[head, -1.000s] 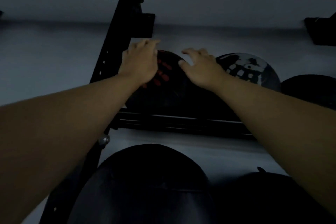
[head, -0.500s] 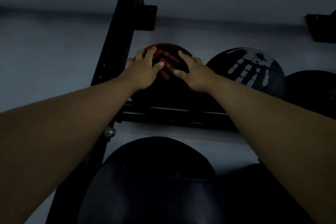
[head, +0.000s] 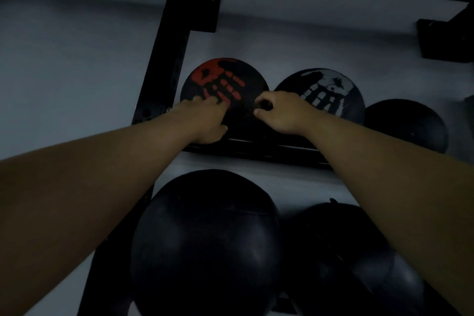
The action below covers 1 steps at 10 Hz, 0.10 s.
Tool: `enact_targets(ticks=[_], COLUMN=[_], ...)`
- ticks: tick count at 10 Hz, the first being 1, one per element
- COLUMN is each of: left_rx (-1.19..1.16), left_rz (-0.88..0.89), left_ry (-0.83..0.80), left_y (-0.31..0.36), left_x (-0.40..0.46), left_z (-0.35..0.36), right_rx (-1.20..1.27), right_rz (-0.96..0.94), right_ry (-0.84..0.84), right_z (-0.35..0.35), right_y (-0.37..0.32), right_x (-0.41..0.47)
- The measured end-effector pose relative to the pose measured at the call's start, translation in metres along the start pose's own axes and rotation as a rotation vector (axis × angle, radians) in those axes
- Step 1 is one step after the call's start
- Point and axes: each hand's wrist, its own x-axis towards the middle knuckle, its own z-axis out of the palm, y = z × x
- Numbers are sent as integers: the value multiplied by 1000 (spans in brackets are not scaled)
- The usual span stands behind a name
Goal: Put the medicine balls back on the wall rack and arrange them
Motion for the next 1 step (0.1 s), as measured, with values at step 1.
enact_targets(ticks=[1], left_rx=[76], left_rz=[77], left_ry=[-47], left_y=[11], left_x=[-21], left_z=[-22], right_rx=[-30], right_rz=[13], right_ry=[22], right_z=[-13], right_y=[4], right_x=[-31])
